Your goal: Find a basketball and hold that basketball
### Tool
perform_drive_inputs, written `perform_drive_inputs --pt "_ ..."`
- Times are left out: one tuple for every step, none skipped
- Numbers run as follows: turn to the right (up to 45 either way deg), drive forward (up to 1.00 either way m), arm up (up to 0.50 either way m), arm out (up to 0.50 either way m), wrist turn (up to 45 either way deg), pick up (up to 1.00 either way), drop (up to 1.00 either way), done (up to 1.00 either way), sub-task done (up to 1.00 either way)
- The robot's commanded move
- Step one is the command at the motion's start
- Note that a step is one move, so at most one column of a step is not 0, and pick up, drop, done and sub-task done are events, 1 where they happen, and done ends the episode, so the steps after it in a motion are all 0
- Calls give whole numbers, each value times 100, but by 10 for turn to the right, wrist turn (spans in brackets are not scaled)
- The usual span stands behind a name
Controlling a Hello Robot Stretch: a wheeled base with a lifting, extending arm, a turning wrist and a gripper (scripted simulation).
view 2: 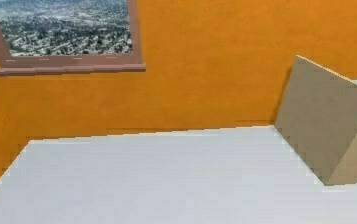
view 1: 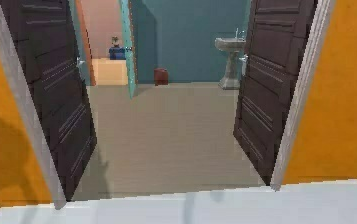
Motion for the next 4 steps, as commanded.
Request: perform_drive_inputs --pt "0 45 0 0 0 0 0 0 0" --pt "-60 0 0 0 0 0 0 0 0" --pt "0 100 0 0 0 0 0 0 0" --pt "-30 0 0 0 0 0 0 0 0"
